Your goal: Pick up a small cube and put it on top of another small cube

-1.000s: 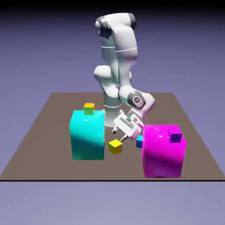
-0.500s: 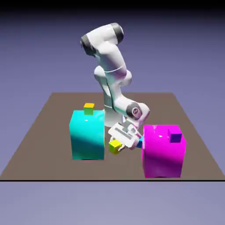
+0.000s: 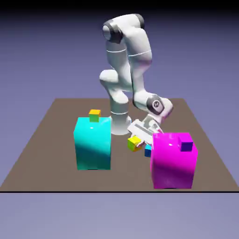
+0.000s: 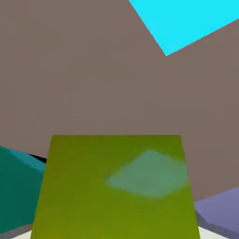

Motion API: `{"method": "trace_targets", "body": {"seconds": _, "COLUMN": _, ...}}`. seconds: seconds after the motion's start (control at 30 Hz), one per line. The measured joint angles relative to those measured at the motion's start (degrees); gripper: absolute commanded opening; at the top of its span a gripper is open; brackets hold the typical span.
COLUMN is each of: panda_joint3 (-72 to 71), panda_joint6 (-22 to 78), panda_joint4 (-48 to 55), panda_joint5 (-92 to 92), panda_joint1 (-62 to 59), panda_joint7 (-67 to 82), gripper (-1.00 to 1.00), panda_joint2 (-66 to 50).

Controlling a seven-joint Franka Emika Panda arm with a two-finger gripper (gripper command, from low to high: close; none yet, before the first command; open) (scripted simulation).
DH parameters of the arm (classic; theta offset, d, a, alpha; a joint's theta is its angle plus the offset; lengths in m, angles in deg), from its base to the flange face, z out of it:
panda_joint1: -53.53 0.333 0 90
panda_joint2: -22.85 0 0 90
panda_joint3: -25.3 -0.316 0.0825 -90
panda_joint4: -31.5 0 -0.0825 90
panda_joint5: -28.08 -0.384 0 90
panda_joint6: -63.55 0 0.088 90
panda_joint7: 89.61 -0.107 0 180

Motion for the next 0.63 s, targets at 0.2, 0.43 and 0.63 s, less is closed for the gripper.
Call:
{"method": "trace_targets", "body": {"seconds": 0.2, "panda_joint3": -0.1, "panda_joint6": 4.7, "panda_joint4": 5.4, "panda_joint5": -14.9, "panda_joint1": 11.0, "panda_joint7": 1.9, "gripper": -1.0, "panda_joint2": 0.2}}
{"method": "trace_targets", "body": {"seconds": 0.43, "panda_joint3": 3.4, "panda_joint6": 7.6, "panda_joint4": 8.6, "panda_joint5": -19.2, "panda_joint1": 18.6, "panda_joint7": 0.1, "gripper": -1.0, "panda_joint2": -3.5}}
{"method": "trace_targets", "body": {"seconds": 0.63, "panda_joint3": 10.1, "panda_joint6": 7.6, "panda_joint4": 8.2, "panda_joint5": -9.9, "panda_joint1": 19.8, "panda_joint7": -5.3, "gripper": 1.0, "panda_joint2": -10.6}}
